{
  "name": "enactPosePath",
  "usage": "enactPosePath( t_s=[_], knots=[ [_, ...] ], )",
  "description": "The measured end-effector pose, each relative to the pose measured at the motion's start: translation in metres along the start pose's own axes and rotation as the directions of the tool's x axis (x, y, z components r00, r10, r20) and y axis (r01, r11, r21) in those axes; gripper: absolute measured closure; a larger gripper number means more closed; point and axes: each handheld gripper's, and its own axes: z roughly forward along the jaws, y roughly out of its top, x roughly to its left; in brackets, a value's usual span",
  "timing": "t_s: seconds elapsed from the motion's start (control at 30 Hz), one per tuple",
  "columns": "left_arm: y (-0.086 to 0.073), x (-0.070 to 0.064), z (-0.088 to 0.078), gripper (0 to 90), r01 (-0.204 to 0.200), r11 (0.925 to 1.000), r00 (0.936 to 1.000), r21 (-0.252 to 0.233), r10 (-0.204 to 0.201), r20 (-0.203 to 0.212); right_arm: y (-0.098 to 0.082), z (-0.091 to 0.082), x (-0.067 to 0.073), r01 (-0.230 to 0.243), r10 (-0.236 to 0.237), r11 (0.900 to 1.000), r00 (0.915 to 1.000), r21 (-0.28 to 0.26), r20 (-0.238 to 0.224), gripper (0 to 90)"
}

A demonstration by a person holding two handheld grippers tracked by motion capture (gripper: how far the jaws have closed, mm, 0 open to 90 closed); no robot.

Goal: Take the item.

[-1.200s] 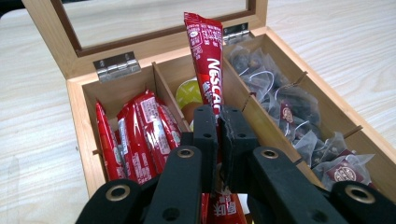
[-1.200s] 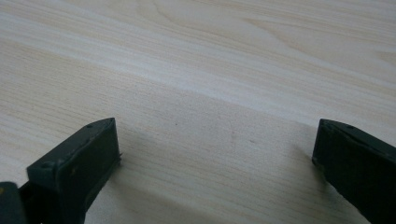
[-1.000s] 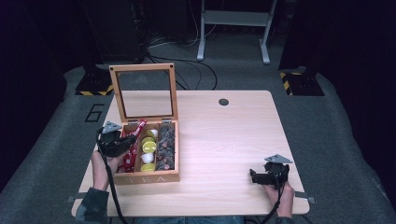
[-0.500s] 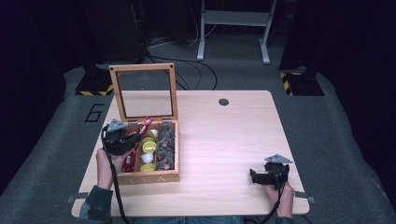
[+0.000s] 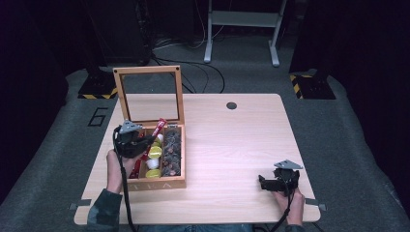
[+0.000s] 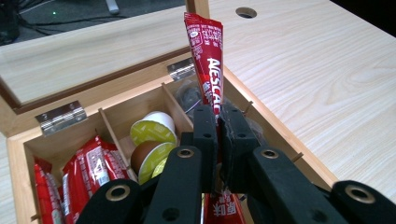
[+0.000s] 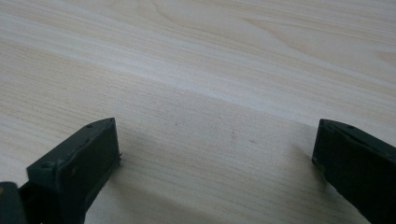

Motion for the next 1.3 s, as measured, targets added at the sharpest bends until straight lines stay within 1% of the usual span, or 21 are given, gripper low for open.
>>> enactPosePath(
  t_s=[0.1, 0.13, 0.2, 0.3, 0.37, 0.43, 0.47, 0.5, 0.57, 0.83, 1.07, 1.3],
  knots=[
    [0.003, -0.003, 0.002, 85.1, -0.007, 1.0, 1.0, -0.003, 0.007, 0.006, 0.0, 0.0, 0.0, 0.0, 0.0, 1.0, 1.0, 0.0, 0.0, 0.2],
    [0.003, -0.003, 0.002, 85.1, -0.007, 1.0, 1.0, -0.003, 0.007, 0.006, 0.0, 0.0, 0.0, -0.009, 0.009, 1.0, 1.0, 0.004, 0.001, 0.2],
    [0.004, -0.004, 0.003, 85.1, -0.011, 0.9999, 0.9999, -0.001, 0.011, 0.009, 0.0, 0.0, 0.0, -0.003, 0.003, 1.0, 1.0, 0.001, 0.0, 0.2],
    [0.006, -0.005, 0.005, 85.1, -0.016, 0.9999, 0.9998, 0.0, 0.016, 0.013, 0.0, 0.0, 0.0, -0.007, 0.007, 1.0, 1.0, 0.003, 0.001, 0.2],
    [0.008, -0.006, 0.007, 85.1, -0.029, 0.9996, 0.9994, 0.004, 0.029, 0.02, 0.0, 0.0, 0.0, -0.003, 0.003, 1.0, 1.0, 0.001, 0.0, 0.2],
    [0.01, -0.008, 0.008, 85.1, -0.028, 0.9996, 0.9993, 0.006, 0.028, 0.025, 0.0, 0.0, 0.0, -0.003, 0.003, 1.0, 1.0, 0.001, 0.0, 0.2],
    [0.011, -0.009, 0.009, 85.1, -0.037, 0.9993, 0.999, 0.006, 0.037, 0.027, 0.0, 0.0, 0.0, -0.006, 0.006, 1.0, 1.0, 0.002, 0.001, 0.2],
    [0.011, -0.01, 0.01, 85.1, -0.038, 0.9993, 0.9989, 0.003, 0.037, 0.027, 0.0, 0.0, 0.0, -0.009, 0.009, 1.0, 1.0, 0.004, 0.001, 0.2],
    [0.013, -0.012, 0.011, 85.1, -0.045, 0.999, 0.9984, 0.005, 0.045, 0.033, 0.0, 0.0, 0.0, -0.002, 0.002, 1.0, 1.0, 0.001, 0.001, 0.2],
    [0.019, -0.023, 0.021, 85.1, -0.072, 0.9974, 0.9959, 0.009, 0.071, 0.056, 0.0, 0.0, 0.0, -0.009, 0.009, 1.0, 1.0, 0.0, 0.004, 0.0],
    [0.023, -0.032, 0.03, 85.1, -0.075, 0.9971, 0.994, 0.006, 0.075, 0.079, 0.0, 0.0, 0.0, -0.009, 0.009, 1.0, 0.9999, 0.0, 0.004, 0.0],
    [0.027, -0.041, 0.039, 85.0, -0.09, 0.9959, 0.9909, 0.007, 0.089, 0.101, 0.0, 0.0, 0.0, -0.008, 0.008, 1.0, 1.0, 0.0, 0.003, 0.0]
  ],
)
